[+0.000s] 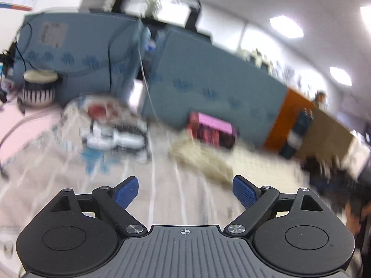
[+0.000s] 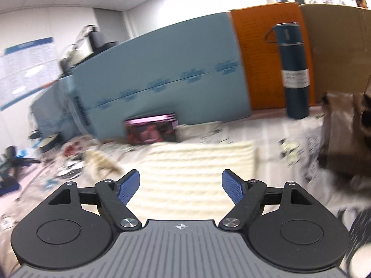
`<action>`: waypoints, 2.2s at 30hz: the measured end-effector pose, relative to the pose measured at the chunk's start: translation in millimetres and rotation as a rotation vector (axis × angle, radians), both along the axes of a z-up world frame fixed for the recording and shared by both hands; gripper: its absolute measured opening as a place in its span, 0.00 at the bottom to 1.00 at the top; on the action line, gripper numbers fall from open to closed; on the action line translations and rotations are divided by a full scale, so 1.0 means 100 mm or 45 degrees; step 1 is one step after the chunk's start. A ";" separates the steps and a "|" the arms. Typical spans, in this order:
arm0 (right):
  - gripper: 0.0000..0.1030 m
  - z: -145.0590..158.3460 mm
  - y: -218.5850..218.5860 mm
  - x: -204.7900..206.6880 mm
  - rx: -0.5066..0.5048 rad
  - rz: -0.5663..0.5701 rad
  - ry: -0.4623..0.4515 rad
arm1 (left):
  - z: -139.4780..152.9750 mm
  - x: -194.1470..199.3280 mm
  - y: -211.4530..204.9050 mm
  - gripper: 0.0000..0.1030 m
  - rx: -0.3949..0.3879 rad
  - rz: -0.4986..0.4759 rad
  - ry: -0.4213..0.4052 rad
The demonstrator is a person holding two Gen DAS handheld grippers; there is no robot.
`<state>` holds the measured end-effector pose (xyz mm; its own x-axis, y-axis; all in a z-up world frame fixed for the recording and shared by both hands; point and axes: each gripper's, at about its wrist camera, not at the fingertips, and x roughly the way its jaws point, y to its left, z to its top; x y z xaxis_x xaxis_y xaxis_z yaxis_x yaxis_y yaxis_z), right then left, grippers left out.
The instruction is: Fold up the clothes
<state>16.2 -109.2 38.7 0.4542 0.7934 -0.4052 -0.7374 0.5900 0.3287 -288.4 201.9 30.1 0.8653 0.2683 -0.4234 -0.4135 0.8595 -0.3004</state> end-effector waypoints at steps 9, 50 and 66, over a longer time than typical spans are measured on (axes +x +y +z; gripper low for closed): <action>0.76 -0.13 -0.03 -0.56 0.050 0.134 0.116 | -0.39 -0.12 -0.18 0.27 -0.052 -0.163 0.125; 0.76 -0.40 1.07 -0.88 0.132 0.548 0.741 | -0.57 -0.35 -0.40 0.60 -0.490 0.074 -0.226; 0.76 -0.08 0.06 -0.49 0.382 0.292 0.531 | 0.05 0.40 -1.15 0.17 0.426 -0.119 -0.223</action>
<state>-32.5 -103.4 30.6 0.1060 0.9612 -0.2549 -0.6072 0.2655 0.7489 -248.0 87.2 35.2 0.9440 0.2831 -0.1697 -0.2960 0.9535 -0.0560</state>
